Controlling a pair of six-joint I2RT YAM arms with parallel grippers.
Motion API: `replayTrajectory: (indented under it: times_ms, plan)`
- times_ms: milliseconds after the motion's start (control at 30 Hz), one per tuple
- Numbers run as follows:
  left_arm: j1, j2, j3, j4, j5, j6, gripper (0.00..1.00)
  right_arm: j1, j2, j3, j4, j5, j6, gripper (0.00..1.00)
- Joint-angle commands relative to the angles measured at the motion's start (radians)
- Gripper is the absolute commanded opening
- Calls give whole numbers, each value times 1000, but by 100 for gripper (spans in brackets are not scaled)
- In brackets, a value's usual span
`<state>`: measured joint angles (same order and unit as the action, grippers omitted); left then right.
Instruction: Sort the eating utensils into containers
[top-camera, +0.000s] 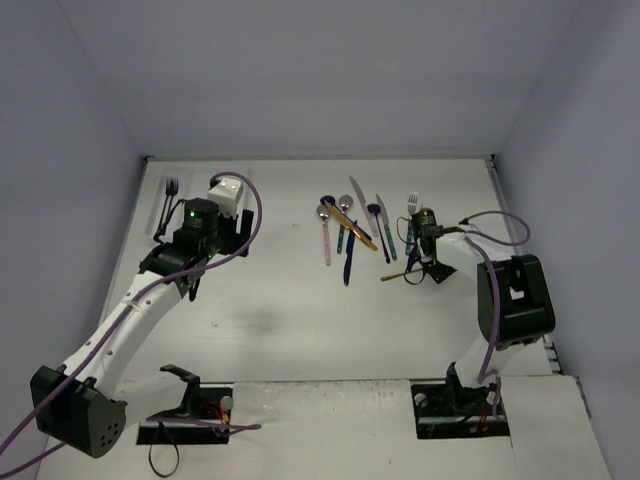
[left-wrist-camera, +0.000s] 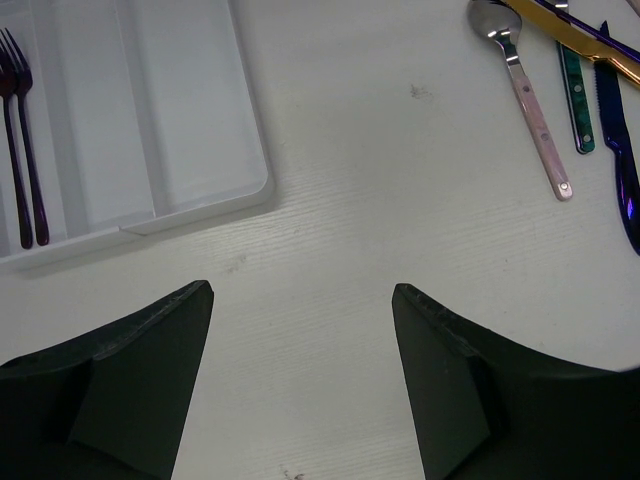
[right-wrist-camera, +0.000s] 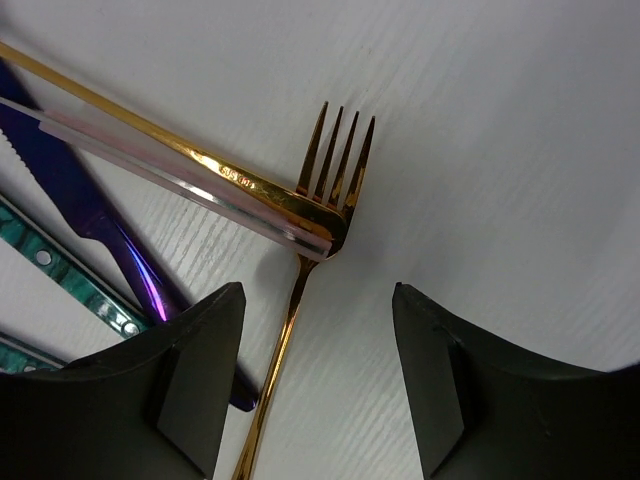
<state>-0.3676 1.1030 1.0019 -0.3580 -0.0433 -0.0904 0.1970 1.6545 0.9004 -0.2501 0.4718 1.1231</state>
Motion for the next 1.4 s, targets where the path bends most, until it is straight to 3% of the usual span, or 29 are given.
replayTrajectory:
  times_ms: [0,233,600,1100,1367]
  plan:
    - [-8,-18,23,37,2,9,70,-2,37,46,-6,39,40,57]
    - [-8,-19,21,36,-15,17,70,9,63,25,-6,-5,25,44]
    - [-10,-16,18,37,-25,23,70,30,69,-40,-24,-116,-21,0]
    - [-11,-23,17,36,-20,22,70,204,-41,-57,-60,-64,-56,0]
    - [-10,-24,14,35,-21,25,70,205,-77,-101,-75,-29,-7,0]
